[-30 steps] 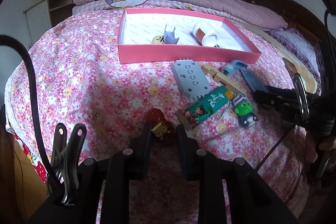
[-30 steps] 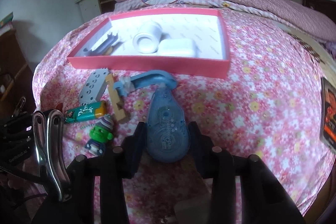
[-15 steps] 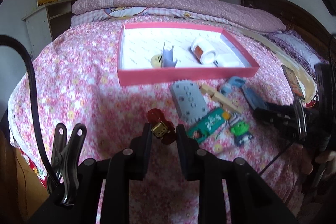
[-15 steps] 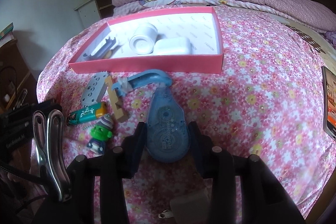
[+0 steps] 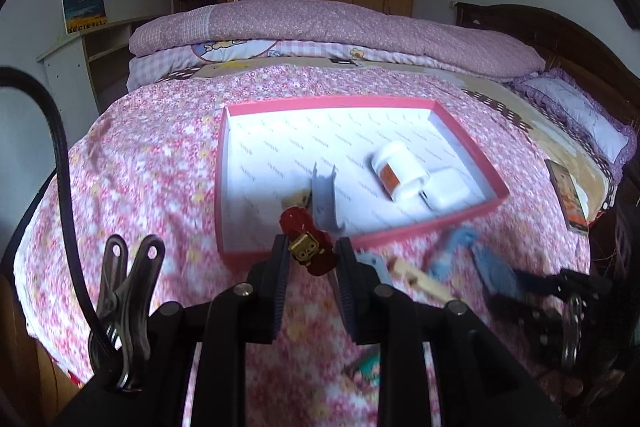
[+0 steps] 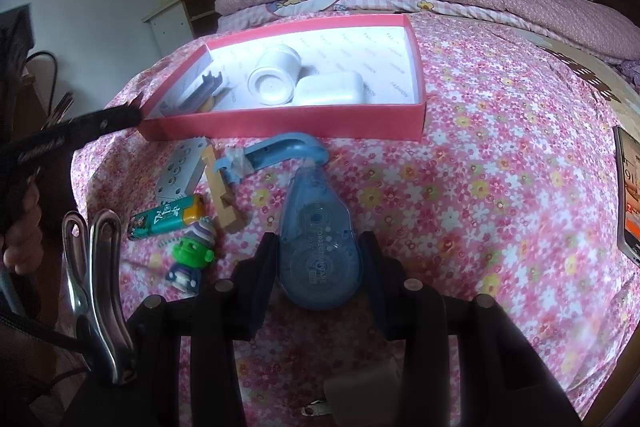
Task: Organize rigid objects
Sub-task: 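Carry the red charm and blue tape into the pink box and release both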
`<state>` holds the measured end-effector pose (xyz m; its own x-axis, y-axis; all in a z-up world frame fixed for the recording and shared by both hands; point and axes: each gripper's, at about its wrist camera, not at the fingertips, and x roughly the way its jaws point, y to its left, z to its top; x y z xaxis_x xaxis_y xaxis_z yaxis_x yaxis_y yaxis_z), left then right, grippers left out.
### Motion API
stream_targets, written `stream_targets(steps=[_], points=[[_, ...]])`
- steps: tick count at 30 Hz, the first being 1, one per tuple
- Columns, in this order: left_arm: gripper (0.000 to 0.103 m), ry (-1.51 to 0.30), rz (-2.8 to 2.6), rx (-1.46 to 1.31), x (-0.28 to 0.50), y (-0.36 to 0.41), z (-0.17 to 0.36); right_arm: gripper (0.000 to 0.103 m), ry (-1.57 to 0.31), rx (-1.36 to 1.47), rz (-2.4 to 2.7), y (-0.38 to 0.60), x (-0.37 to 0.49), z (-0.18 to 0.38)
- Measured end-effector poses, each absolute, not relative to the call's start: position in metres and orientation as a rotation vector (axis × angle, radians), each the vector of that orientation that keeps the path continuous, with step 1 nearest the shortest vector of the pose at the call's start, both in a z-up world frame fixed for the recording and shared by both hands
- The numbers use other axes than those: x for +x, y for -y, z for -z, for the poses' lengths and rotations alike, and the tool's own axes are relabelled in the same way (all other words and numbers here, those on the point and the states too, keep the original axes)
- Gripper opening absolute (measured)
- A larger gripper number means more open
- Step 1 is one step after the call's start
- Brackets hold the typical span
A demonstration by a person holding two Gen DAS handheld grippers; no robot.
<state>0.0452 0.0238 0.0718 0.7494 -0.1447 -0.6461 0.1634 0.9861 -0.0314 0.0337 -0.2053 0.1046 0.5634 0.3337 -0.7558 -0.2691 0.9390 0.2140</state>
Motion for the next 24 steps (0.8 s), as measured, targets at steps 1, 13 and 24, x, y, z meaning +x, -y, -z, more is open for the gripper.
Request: stream_targets(steps=[1,13,24], points=[[0.024,-0.708,0.167,0.026,0.05,-0.024,-0.072,0.042,-0.904,0.077,-0.356,0.205,0.034,-0.105],[0.024,-0.736,0.137,0.026,0.111,-0.019,-0.067,0.042,-0.896,0.094,-0.364,0.207,0.032,-0.102],[0.024,-0.782,0.108,0.014,0.146,-0.02,-0.051,0.042,-0.903,0.131,-0.405,0.208,0.033,-0.106]])
